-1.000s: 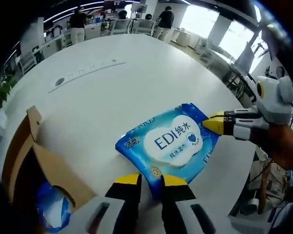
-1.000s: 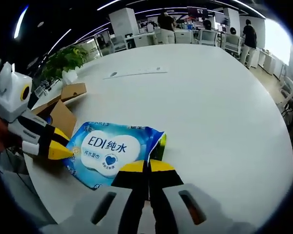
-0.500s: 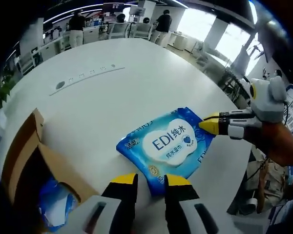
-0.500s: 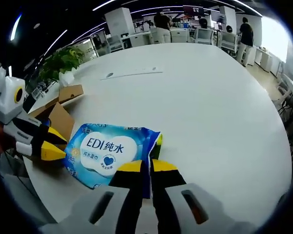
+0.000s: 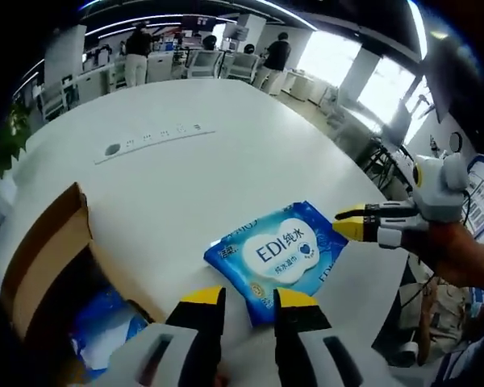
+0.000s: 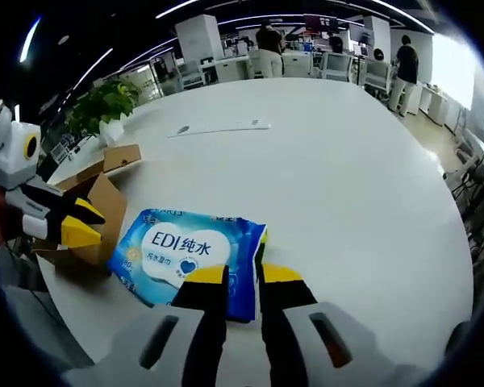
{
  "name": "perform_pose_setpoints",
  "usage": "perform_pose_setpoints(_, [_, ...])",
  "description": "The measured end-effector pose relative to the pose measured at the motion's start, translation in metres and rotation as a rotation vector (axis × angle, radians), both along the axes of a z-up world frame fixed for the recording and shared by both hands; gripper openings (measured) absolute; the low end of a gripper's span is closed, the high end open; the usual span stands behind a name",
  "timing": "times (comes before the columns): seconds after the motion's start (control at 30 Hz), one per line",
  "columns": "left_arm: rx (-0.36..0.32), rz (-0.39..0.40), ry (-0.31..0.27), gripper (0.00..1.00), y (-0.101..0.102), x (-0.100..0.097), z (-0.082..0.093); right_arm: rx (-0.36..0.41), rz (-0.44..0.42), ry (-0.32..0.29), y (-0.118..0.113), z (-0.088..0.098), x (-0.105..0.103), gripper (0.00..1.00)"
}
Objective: Operate the shoe box by opening the lid, removing the specified soft item, and placing it in the target area until the item is outside and the box remains undamaged.
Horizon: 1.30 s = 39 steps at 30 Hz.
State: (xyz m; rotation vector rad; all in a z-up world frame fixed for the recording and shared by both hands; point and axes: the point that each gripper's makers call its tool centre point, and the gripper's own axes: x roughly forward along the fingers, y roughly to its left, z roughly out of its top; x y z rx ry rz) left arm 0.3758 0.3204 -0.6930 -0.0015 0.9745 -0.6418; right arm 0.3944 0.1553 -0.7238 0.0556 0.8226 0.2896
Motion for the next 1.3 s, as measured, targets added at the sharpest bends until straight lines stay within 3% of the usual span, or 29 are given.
perform_pose_setpoints(0.3, [-0.022,0.031,-0.031,0.25,0.022,-0.001,0.014,-0.019,0.016,-0.040,0.011,0.018,0.006,0.16])
perform_pose_setpoints(0.5, [-0.030,0.056,-0.047,0.26,0.046,0.005,0.011,-0.014,0.046,-0.044,0.034,0.024,0.009,0.19])
perform_pose_setpoints(0.87, [-0.036,0.145,-0.077,0.28,0.109,-0.001,0.023,0.007,0.128,-0.073,0.088,0.039,0.021,0.22])
perform_pose_setpoints(1.17, [-0.030,0.219,-0.097,0.29,0.163,-0.008,0.029,0.068,0.182,-0.065,0.132,0.047,0.024,0.24])
perform_pose_setpoints(1.3, [-0.028,0.233,-0.106,0.30,0.179,-0.013,0.030,0.080,0.207,-0.065,0.147,0.050,0.026,0.25])
